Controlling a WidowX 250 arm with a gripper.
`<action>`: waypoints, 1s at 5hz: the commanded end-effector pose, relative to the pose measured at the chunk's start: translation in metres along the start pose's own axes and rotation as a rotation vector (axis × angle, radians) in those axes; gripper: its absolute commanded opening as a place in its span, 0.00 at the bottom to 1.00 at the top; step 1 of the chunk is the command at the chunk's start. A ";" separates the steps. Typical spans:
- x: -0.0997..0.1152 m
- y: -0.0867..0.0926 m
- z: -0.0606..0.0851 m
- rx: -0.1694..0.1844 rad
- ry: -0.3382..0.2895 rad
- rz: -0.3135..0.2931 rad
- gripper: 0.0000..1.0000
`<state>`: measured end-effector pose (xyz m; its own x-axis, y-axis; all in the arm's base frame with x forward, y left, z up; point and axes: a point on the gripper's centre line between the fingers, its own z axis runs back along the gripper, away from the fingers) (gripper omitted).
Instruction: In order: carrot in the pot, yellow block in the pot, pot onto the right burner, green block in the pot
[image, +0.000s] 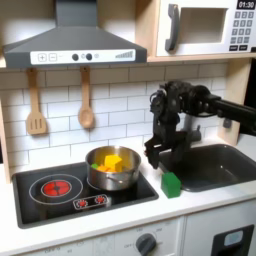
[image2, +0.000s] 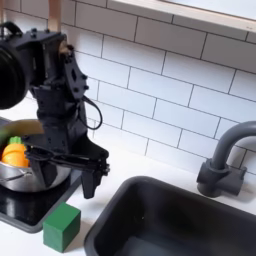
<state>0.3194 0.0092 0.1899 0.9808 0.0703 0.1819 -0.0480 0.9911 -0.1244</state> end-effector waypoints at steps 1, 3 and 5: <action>0.002 -0.003 0.000 -0.014 0.006 0.008 1.00; -0.009 -0.002 0.007 -0.017 0.020 0.023 1.00; -0.010 -0.006 -0.009 0.003 0.074 -0.021 1.00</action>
<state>0.3100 -0.0016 0.1861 0.9907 0.0395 0.1300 -0.0230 0.9917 -0.1264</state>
